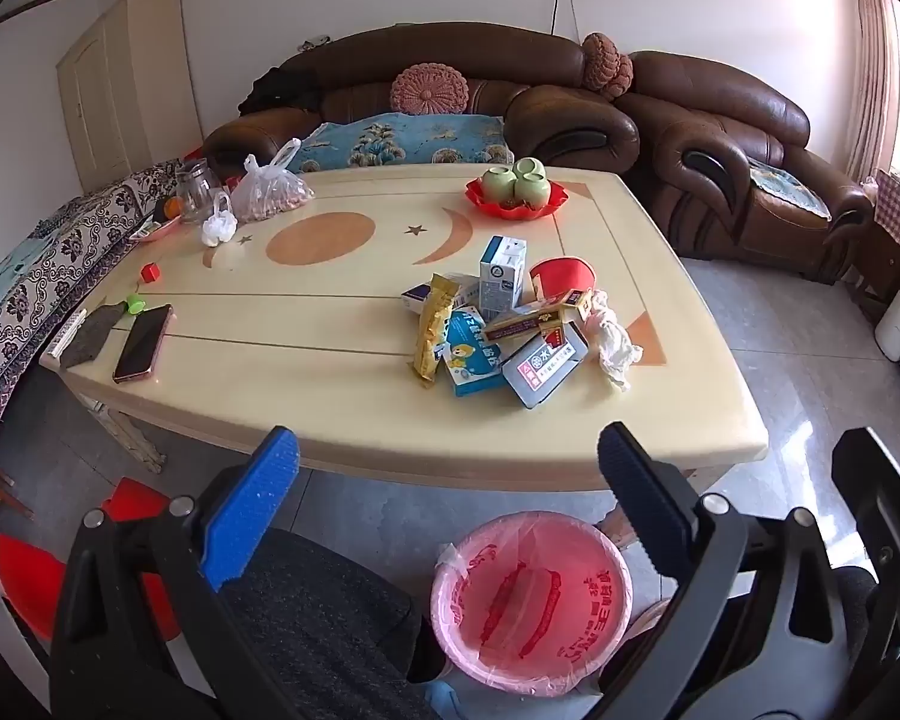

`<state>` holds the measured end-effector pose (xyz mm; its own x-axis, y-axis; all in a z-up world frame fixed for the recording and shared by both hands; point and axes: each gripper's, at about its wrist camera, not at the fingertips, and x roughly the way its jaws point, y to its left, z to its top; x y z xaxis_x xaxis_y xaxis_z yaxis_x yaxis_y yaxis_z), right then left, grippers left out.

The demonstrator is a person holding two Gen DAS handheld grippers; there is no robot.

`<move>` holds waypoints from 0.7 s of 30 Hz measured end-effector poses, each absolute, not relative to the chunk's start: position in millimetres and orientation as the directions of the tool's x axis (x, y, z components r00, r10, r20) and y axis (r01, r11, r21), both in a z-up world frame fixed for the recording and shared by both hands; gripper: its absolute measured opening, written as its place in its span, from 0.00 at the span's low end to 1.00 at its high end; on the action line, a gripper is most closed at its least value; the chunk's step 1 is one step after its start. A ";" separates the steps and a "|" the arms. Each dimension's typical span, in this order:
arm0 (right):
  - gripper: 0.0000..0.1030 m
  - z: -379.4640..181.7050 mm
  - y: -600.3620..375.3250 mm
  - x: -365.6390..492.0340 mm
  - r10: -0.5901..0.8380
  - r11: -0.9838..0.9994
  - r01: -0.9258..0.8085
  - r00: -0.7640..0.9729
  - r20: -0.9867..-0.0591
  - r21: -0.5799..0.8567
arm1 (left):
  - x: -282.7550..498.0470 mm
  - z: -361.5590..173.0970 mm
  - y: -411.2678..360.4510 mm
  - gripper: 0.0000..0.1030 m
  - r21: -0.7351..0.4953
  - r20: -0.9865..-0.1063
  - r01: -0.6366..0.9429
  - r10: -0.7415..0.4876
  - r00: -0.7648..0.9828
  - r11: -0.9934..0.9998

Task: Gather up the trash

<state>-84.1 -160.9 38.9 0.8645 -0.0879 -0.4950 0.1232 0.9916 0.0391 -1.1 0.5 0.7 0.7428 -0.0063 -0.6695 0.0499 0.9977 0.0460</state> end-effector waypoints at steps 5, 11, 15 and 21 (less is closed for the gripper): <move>0.93 38.9 -159.8 -83.8 -0.087 0.992 0.122 0.863 -0.497 0.038 | -1.6 0.7 1.3 0.95 0.048 -0.677 0.052 -0.006 0.736 0.997; 0.93 38.4 -158.3 -84.5 -0.088 0.992 0.122 0.864 -0.496 0.037 | 1.1 4.6 5.3 0.95 0.056 -0.676 0.045 0.005 0.737 0.997; 0.93 36.8 -156.8 -84.1 -0.083 0.992 0.121 0.864 -0.497 0.044 | 1.3 4.7 7.0 0.95 0.052 -0.679 0.047 0.001 0.734 0.998; 0.93 40.3 -159.2 -83.4 -0.075 0.992 0.117 0.865 -0.497 0.055 | -3.3 4.3 6.9 0.95 0.055 -0.677 0.046 0.004 0.736 0.997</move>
